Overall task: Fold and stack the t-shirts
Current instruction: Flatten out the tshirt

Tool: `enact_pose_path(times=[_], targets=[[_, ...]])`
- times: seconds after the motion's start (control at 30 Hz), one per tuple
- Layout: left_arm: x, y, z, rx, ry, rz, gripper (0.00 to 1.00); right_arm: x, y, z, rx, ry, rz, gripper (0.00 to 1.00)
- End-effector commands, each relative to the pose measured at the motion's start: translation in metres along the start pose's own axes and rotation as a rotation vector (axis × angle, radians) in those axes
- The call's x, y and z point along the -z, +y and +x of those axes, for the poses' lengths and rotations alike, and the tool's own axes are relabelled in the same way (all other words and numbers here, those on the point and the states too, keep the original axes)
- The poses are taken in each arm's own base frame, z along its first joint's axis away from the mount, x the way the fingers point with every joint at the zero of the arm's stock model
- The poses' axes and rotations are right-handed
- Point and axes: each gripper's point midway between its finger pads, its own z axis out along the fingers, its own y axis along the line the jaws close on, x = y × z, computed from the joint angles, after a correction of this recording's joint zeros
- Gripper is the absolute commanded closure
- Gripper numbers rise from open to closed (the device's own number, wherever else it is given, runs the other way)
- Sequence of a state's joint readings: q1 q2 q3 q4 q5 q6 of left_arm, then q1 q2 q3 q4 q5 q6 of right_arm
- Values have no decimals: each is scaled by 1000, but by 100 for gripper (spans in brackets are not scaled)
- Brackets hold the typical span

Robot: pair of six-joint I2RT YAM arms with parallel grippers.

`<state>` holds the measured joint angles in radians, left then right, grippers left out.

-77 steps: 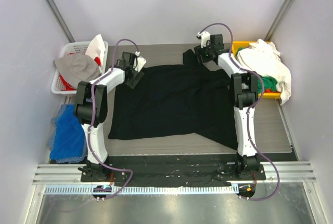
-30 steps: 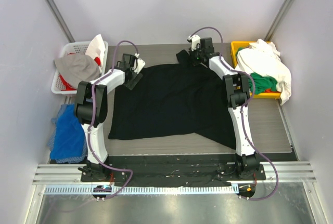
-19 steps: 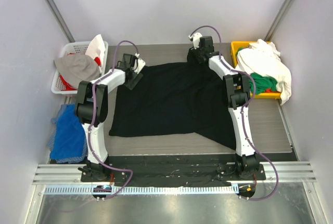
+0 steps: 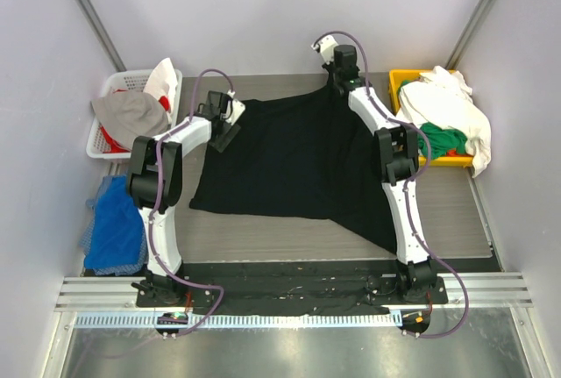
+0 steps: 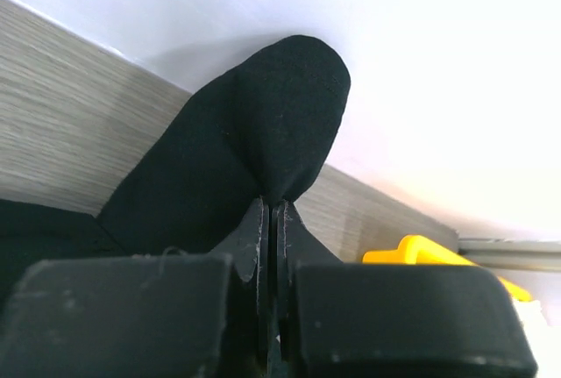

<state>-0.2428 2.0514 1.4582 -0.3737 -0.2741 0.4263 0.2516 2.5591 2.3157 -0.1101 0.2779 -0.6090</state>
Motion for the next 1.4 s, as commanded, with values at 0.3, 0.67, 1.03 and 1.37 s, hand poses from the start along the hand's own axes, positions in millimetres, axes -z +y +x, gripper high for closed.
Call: enact_pose_path(times=[0.3, 0.67, 1.03, 1.37], targets=[[5, 10, -15, 4, -38, -37, 27, 0, -4, -18, 55, -40, 100, 44], [0, 19, -27, 10, -65, -71, 27, 34, -41, -25, -2, -40, 149, 27], [-16, 25, -65, 39, -153, -67, 27, 75, -91, 0, -86, -6, 184, 22], [-18, 33, -97, 51, -219, -57, 26, 84, -96, 54, -101, 79, 160, 22]])
